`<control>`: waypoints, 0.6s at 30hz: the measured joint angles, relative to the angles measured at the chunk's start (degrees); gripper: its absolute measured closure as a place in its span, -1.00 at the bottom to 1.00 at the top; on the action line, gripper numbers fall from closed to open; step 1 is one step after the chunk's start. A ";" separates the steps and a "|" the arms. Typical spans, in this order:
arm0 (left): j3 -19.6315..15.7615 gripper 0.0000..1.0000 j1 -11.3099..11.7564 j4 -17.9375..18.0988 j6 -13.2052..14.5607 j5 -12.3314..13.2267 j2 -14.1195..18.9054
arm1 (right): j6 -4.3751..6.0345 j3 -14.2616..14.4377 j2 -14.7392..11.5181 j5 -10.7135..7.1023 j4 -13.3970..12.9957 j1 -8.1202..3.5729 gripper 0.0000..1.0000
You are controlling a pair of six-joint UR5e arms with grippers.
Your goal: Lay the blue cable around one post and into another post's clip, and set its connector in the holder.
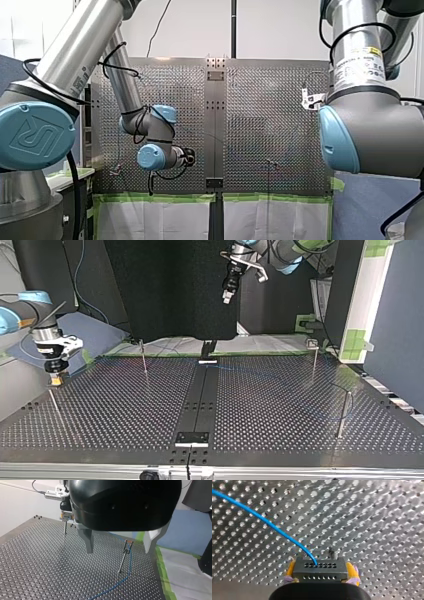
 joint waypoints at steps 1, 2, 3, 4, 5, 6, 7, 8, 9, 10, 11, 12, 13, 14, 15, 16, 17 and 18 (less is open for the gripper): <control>0.00 -1.00 0.00 -0.06 0.04 0.00 0.00 | -0.31 0.26 -0.05 0.39 -0.02 -0.04 1.00; -0.01 -1.00 0.00 -0.12 0.08 -0.01 0.00 | -0.51 0.56 -0.17 0.72 -0.09 -0.09 1.00; -0.01 -1.00 0.01 -0.14 0.10 0.00 0.01 | -0.58 1.00 -0.48 1.10 -0.32 -0.17 1.00; -0.01 -1.00 0.02 -0.16 0.12 -0.01 0.00 | -0.51 1.35 -0.76 1.30 -0.57 -0.20 1.00; 0.00 -1.00 0.02 -0.18 0.13 -0.02 0.01 | -0.32 1.72 -1.08 1.45 -0.89 -0.21 1.00; -0.01 -1.00 0.02 -0.18 0.13 -0.06 0.01 | 0.04 2.14 -1.50 1.58 -1.35 -0.20 1.00; -0.02 -1.00 0.03 -0.19 0.14 -0.13 0.00 | 0.39 2.38 -1.75 1.63 -1.74 -0.23 1.00; -0.04 -1.00 0.02 -0.19 0.14 -0.29 0.00 | 0.77 2.56 -1.96 1.62 -2.15 -0.27 1.00; -0.05 -1.00 0.02 -0.20 0.15 -0.42 0.01 | 1.27 2.73 -2.14 1.60 -2.74 -0.30 1.00; -0.05 -1.00 0.01 -0.20 0.15 -0.52 0.00 | 1.59 2.81 -2.21 1.57 -3.17 -0.32 1.00; -0.06 -1.00 0.00 -0.20 0.15 -0.63 0.00 | 1.87 2.87 -2.27 1.54 -3.58 -0.33 1.00; -0.06 -1.00 0.00 -0.20 0.15 -0.68 0.01 | 2.21 2.90 -2.33 1.48 -4.05 -0.35 1.00; -0.06 -1.00 -0.01 -0.20 0.17 -0.73 0.00 | 2.52 2.93 -2.36 1.43 -4.35 -0.36 1.00; -0.05 -1.00 0.00 -0.20 0.19 -0.78 0.00 | 2.88 2.93 -2.37 1.35 -4.61 -0.36 1.00; -0.04 -1.00 0.01 -0.20 0.20 -0.82 0.00 | 3.40 2.94 -2.37 1.18 -4.85 -0.36 1.00; -0.03 -1.00 0.01 -0.20 0.21 -0.84 0.01 | 3.81 2.93 -2.37 1.01 -4.98 -0.37 1.00; -0.02 -1.00 0.01 -0.20 0.22 -0.86 0.01 | 4.24 2.93 -2.38 0.77 -5.08 -0.38 1.00; -0.01 -1.00 0.01 -0.22 0.22 -0.86 0.01 | 4.84 2.93 -2.38 0.36 -5.19 -0.41 1.00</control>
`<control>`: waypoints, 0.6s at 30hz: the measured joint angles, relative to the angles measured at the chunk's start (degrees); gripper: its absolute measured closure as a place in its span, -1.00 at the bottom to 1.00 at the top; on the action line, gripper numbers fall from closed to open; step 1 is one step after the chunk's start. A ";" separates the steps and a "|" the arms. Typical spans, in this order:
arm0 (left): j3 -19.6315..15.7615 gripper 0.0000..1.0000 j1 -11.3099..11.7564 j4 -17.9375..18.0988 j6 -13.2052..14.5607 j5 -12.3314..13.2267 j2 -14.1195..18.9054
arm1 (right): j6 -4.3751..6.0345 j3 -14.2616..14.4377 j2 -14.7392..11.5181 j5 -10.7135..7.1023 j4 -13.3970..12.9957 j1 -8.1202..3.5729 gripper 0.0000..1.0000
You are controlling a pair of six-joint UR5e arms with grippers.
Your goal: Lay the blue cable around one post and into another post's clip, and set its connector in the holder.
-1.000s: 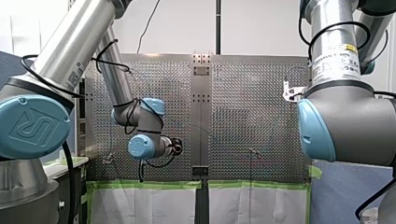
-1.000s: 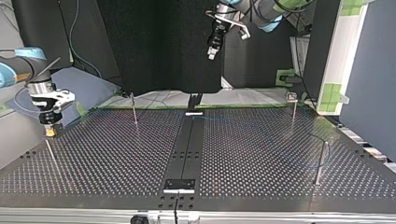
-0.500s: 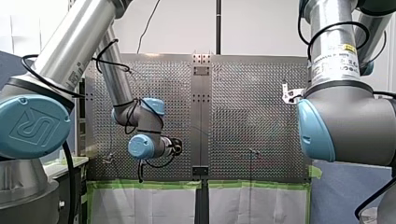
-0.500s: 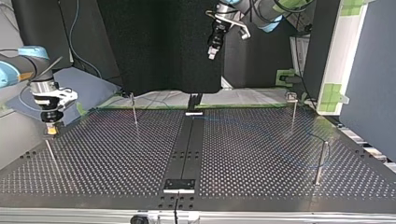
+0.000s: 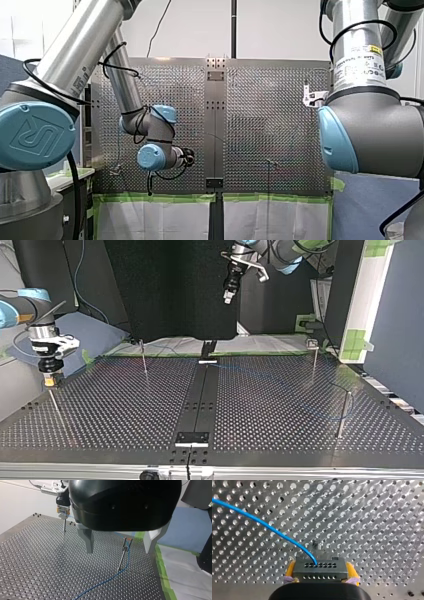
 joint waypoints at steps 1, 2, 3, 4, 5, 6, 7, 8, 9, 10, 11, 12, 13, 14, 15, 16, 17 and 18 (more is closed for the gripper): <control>0.00 -1.00 0.01 -0.03 0.01 -0.01 0.00 | 0.43 0.00 0.01 -0.34 -0.09 -0.03 1.00; 0.01 -1.00 0.02 -0.07 0.01 -0.01 0.00 | 0.85 -0.01 0.01 -0.67 -0.16 -0.07 1.00; 0.01 -1.00 0.03 -0.10 0.01 -0.02 -0.01 | 1.43 0.00 0.03 -1.04 -0.25 -0.13 1.00; 0.01 -1.00 0.04 -0.11 0.01 -0.02 -0.01 | 1.84 0.00 0.04 -1.26 -0.29 -0.17 1.00; 0.02 -1.00 0.04 -0.12 0.01 -0.02 -0.01 | 2.21 0.00 0.05 -1.42 -0.31 -0.21 1.00; 0.02 -1.00 0.04 -0.13 0.01 -0.02 -0.01 | 2.62 0.00 0.08 -1.56 -0.27 -0.29 1.00; 0.02 -1.00 0.05 -0.14 0.01 -0.02 -0.01 | 2.88 -0.01 0.09 -1.65 -0.23 -0.35 1.00; 0.00 -1.00 0.05 -0.15 0.01 -0.02 -0.01 | 3.11 -0.01 0.11 -1.70 -0.16 -0.42 1.00; 0.01 -1.00 0.05 -0.15 0.01 -0.02 -0.01 | 3.37 -0.02 0.13 -1.74 -0.09 -0.51 1.00; 0.00 -1.00 0.05 -0.15 0.02 -0.01 -0.01 | 3.55 -0.02 0.13 -1.74 -0.05 -0.60 1.00; 0.00 -1.00 0.06 -0.18 0.01 -0.01 -0.01 | 3.71 -0.02 0.14 -1.75 0.04 -0.70 1.00; 0.00 -1.00 0.06 -0.19 0.02 -0.01 -0.01 | 3.86 -0.03 0.14 -1.74 0.22 -0.85 1.00; 0.01 -1.00 0.05 -0.22 0.02 -0.01 -0.01 | 3.91 -0.05 0.14 -1.75 0.42 -0.95 1.00; 0.00 -1.00 0.05 -0.25 0.02 -0.01 -0.01 | 3.92 -0.07 0.13 -1.75 0.67 -1.04 1.00; 0.00 -1.00 0.05 -0.25 0.02 -0.02 -0.01 | 3.90 -0.08 0.12 -1.75 0.95 -1.16 1.00; 0.00 -1.00 0.05 -0.25 0.02 -0.02 -0.01 | 3.89 -0.08 0.12 -1.75 1.06 -1.25 1.00; 0.00 -1.00 0.06 -0.25 0.01 -0.02 -0.01 | 3.89 -0.08 0.12 -1.77 1.09 -1.33 1.00; 0.00 -1.00 0.06 -0.25 0.01 -0.02 0.00 | 3.86 -0.08 0.13 -1.78 1.06 -1.40 1.00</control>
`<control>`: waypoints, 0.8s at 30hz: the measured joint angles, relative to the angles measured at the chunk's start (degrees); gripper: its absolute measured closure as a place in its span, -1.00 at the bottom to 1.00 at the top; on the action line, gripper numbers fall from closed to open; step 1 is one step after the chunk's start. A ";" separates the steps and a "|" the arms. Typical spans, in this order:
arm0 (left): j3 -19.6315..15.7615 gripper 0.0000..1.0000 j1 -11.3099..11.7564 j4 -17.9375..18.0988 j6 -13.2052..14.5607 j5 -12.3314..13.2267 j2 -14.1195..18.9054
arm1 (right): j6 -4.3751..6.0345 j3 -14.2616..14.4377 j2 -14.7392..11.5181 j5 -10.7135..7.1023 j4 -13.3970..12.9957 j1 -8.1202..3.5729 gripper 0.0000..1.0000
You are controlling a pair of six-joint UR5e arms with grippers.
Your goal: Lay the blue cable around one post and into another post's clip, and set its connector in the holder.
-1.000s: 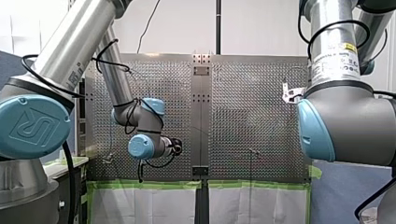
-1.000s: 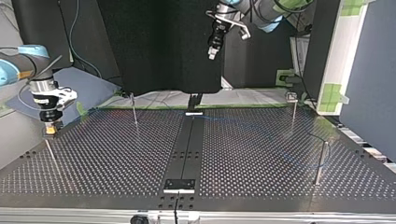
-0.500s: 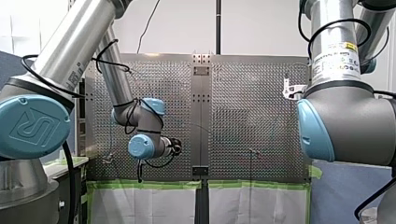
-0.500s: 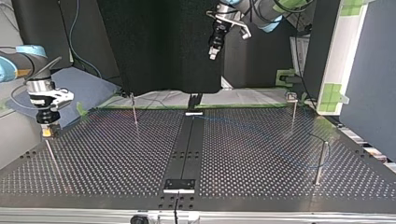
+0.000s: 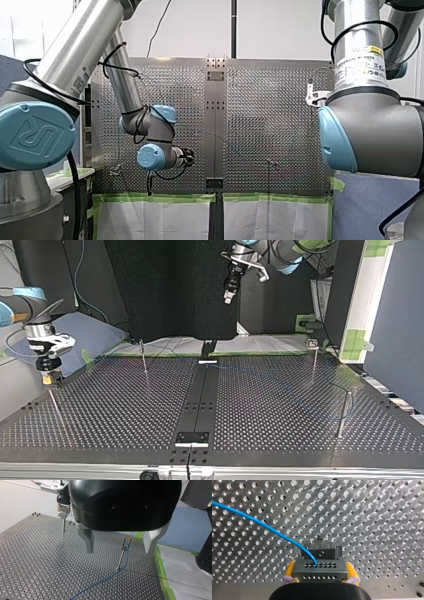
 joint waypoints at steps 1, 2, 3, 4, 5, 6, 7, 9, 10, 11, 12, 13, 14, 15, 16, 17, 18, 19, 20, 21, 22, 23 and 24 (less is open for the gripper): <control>0.00 -1.00 0.00 0.00 0.00 0.00 0.00 | -0.02 -0.01 0.00 -0.01 -0.02 -0.04 1.00; 0.01 -1.00 0.01 0.00 0.00 0.00 -0.01 | -0.06 -0.02 0.01 -0.02 -0.05 -0.09 1.00; 0.01 -1.00 0.02 0.00 0.00 0.00 -0.01 | -0.16 -0.03 0.01 -0.01 -0.10 -0.13 1.00; 0.01 -1.00 0.02 0.00 0.00 0.00 -0.01 | -0.25 -0.05 0.02 -0.01 -0.13 -0.15 1.00; 0.02 -1.00 0.02 0.01 0.00 0.00 -0.01 | -0.34 -0.07 0.03 -0.02 -0.15 -0.15 1.00; 0.02 -1.00 0.01 0.00 0.00 0.00 -0.01 | -0.49 -0.10 0.03 -0.05 -0.14 -0.14 1.00; 0.02 -1.00 0.02 0.01 0.00 0.00 -0.01 | -0.60 -0.12 0.04 -0.07 -0.11 -0.14 1.00; 0.02 -1.00 0.02 0.01 0.00 0.00 -0.01 | -1.01 -0.22 0.08 -0.11 0.04 -0.09 1.00; 0.03 -1.00 0.02 0.01 0.00 0.00 -0.01 | -1.19 -0.29 0.09 -0.12 0.08 -0.06 1.00; 0.03 -1.00 0.02 0.01 0.00 0.00 -0.01 | -1.35 -0.36 0.13 -0.12 0.10 -0.02 1.00; 0.03 -1.00 0.01 0.01 0.00 0.00 -0.01 | -1.54 -0.48 0.20 -0.13 0.15 0.03 1.00; 0.03 -1.00 0.01 0.01 0.00 0.00 -0.01 | -1.71 -0.58 0.24 -0.13 0.21 0.06 1.00; 0.03 -1.00 0.01 0.01 0.00 0.00 -0.01 | -1.89 -0.67 0.28 -0.13 0.28 0.10 1.00; 0.03 -1.00 0.01 0.01 0.00 0.00 -0.01 | -2.10 -0.80 0.32 -0.13 0.37 0.14 1.00; 0.03 -1.00 0.01 0.01 0.00 0.00 0.00 | -2.21 -0.90 0.34 -0.14 0.44 0.17 1.00; 0.03 -1.00 0.00 0.01 0.00 0.00 0.00 | -2.30 -1.00 0.37 -0.16 0.53 0.20 1.00; 0.03 -1.00 0.00 0.01 0.00 0.00 0.00 | -2.38 -1.12 0.41 -0.18 0.64 0.26 1.00; 0.03 -1.00 0.00 0.01 0.00 0.00 0.00 | -2.41 -1.20 0.42 -0.21 0.73 0.29 1.00; 0.03 -1.00 0.00 -0.01 0.00 0.00 0.00 | -2.44 -1.27 0.44 -0.24 0.80 0.33 1.00; 0.03 -1.00 0.00 -0.01 0.00 0.00 0.00 | -2.46 -1.34 0.47 -0.26 0.92 0.37 1.00; 0.03 -1.00 0.01 -0.01 0.00 0.00 0.00 | -2.46 -1.39 0.49 -0.28 0.99 0.40 1.00; 0.03 -1.00 0.00 -0.02 0.00 0.02 0.00 | -2.48 -1.43 0.51 -0.29 1.04 0.43 1.00; 0.03 -1.00 0.01 -0.04 -0.01 0.03 0.00 | -2.48 -1.47 0.54 -0.36 1.11 0.44 1.00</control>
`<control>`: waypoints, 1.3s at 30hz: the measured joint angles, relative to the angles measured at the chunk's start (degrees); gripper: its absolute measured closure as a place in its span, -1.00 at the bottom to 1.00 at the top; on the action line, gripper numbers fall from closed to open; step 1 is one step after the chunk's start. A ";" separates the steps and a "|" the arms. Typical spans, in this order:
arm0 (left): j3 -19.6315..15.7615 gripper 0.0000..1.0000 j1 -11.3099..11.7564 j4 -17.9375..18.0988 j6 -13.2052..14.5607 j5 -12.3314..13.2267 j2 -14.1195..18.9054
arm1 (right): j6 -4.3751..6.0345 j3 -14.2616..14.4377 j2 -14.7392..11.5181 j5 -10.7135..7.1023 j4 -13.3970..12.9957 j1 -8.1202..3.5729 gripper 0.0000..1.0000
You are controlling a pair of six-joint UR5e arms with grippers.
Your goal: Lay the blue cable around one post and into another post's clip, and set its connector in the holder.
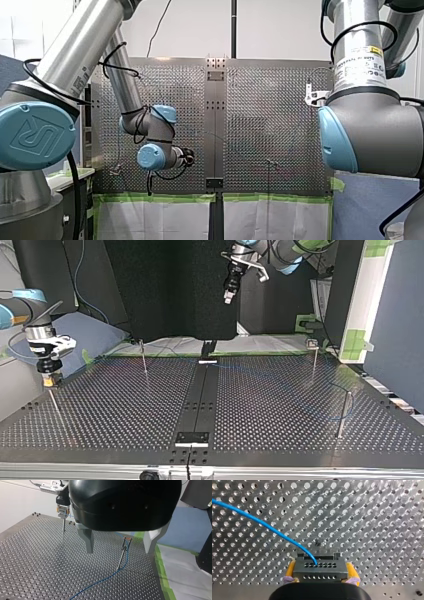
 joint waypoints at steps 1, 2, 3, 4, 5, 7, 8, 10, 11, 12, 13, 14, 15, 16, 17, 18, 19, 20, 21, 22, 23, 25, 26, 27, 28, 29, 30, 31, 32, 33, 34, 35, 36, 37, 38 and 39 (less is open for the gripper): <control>0.00 -1.00 0.00 -0.01 -0.02 0.00 0.00 | 0.00 -0.03 0.04 -0.08 0.04 0.00 1.00; 0.00 -1.00 0.02 -0.02 -0.03 -0.01 0.00 | 0.00 -0.06 0.07 -0.19 0.07 0.01 1.00; 0.00 -1.00 0.01 -0.03 -0.04 -0.01 0.00 | 0.00 -0.11 0.13 -0.37 0.11 0.02 1.00; 0.00 -1.00 0.01 -0.03 -0.05 0.00 0.00 | -0.01 -0.15 0.18 -0.49 0.17 0.02 1.00; 0.00 -1.00 0.01 -0.04 -0.06 0.01 0.00 | -0.01 -0.20 0.23 -0.61 0.23 0.04 1.00; 0.00 -1.00 0.01 -0.04 -0.07 0.01 0.00 | 0.00 -0.24 0.31 -0.92 0.29 0.12 1.00; 0.00 -1.00 0.01 -0.04 -0.08 0.01 0.00 | 0.02 -0.25 0.35 -1.03 0.28 0.15 1.00; 0.00 -1.00 0.01 -0.04 -0.08 0.01 0.00 | 0.09 -0.29 0.47 -1.24 0.21 0.23 1.00; 0.00 -1.00 0.01 -0.04 -0.08 0.01 0.00 | 0.13 -0.31 0.55 -1.30 0.14 0.25 1.00; 0.00 -1.00 0.01 -0.05 -0.08 0.01 0.00 | 0.17 -0.36 0.69 -1.36 0.05 0.29 1.00; 0.00 -1.00 0.01 -0.04 -0.08 0.01 0.00 | 0.20 -0.40 0.81 -1.40 0.00 0.32 1.00; 0.00 -1.00 0.01 -0.04 -0.10 0.00 0.00 | 0.22 -0.44 0.93 -1.48 -0.04 0.35 1.00; 0.00 -1.00 0.01 -0.05 -0.10 -0.01 0.00 | 0.25 -0.49 1.04 -1.58 -0.12 0.40 1.00; 0.00 -1.00 0.01 -0.04 -0.10 -0.02 0.00 | 0.28 -0.53 1.13 -1.66 -0.18 0.43 1.00; 0.00 -1.00 0.01 -0.05 -0.10 -0.02 0.00 | 0.32 -0.58 1.20 -1.73 -0.25 0.46 1.00; 0.00 -1.00 0.01 -0.04 -0.11 -0.02 0.00 | 0.41 -0.65 1.27 -1.82 -0.33 0.49 1.00; 0.00 -1.00 0.01 -0.05 -0.12 -0.03 0.00 | 0.47 -0.71 1.31 -1.89 -0.36 0.50 1.00; 0.00 -1.00 0.01 -0.04 -0.14 -0.03 0.00 | 0.54 -0.75 1.37 -1.94 -0.39 0.52 1.00; 0.00 -1.00 0.02 -0.05 -0.15 -0.02 0.00 | 0.59 -0.84 1.42 -2.00 -0.41 0.53 1.00; 0.00 -1.00 0.02 -0.05 -0.15 -0.02 0.00 | 0.62 -0.90 1.45 -2.05 -0.43 0.55 1.00; 0.00 -1.00 0.02 -0.05 -0.16 -0.02 0.00 | 0.65 -0.96 1.47 -2.13 -0.46 0.56 1.00; 0.00 -1.00 0.01 -0.05 -0.16 -0.01 0.00 | 0.67 -1.09 1.50 -2.48 -0.63 0.61 1.00; 0.00 -1.00 0.01 -0.07 -0.17 -0.01 0.00 | 0.68 -1.15 1.50 -2.67 -0.71 0.62 1.00; 0.00 -1.00 0.01 -0.08 -0.17 0.00 0.00 | 0.67 -1.24 1.51 -2.88 -0.76 0.62 1.00; 0.00 -1.00 0.01 -0.09 -0.17 0.00 0.00 | 0.64 -1.30 1.51 -3.00 -0.78 0.62 1.00; 0.00 -1.00 0.01 -0.11 -0.17 0.00 0.00 | 0.58 -1.37 1.51 -3.10 -0.85 0.62 1.00; 0.00 -1.00 0.01 -0.11 -0.17 0.00 0.00 | 0.50 -1.46 1.52 -3.19 -0.87 0.60 1.00; 0.00 -1.00 0.02 -0.12 -0.17 0.01 0.00 | 0.44 -1.49 1.53 -3.26 -0.95 0.56 1.00; 0.00 -1.00 0.02 -0.13 -0.17 0.02 0.00 | 0.39 -1.52 1.54 -3.35 -1.03 0.51 1.00; 0.00 -1.00 0.03 -0.13 -0.17 0.03 0.00 | 0.32 -1.52 1.58 -3.51 -1.12 0.46 1.00; 0.00 -1.00 0.03 -0.13 -0.17 0.03 -0.01 | 0.28 -1.52 1.59 -3.58 -1.15 0.41 1.00; 0.00 -1.00 0.03 -0.13 -0.17 0.03 -0.01 | 0.24 -1.51 1.59 -3.65 -1.17 0.37 1.00; 0.00 -1.00 0.02 -0.13 -0.17 0.04 -0.01 | 0.21 -1.51 1.60 -3.71 -1.25 0.32 1.00; 0.00 -1.00 0.02 -0.13 -0.17 0.04 -0.01 | 0.20 -1.52 1.61 -3.72 -1.27 0.26 1.00; 0.00 -1.00 0.02 -0.13 -0.17 0.04 0.00 | 0.19 -1.52 1.61 -3.72 -1.26 0.22 1.00; 0.00 -1.00 0.02 -0.13 -0.18 0.04 -0.01 | 0.19 -1.53 1.62 -3.74 -1.25 0.17 1.00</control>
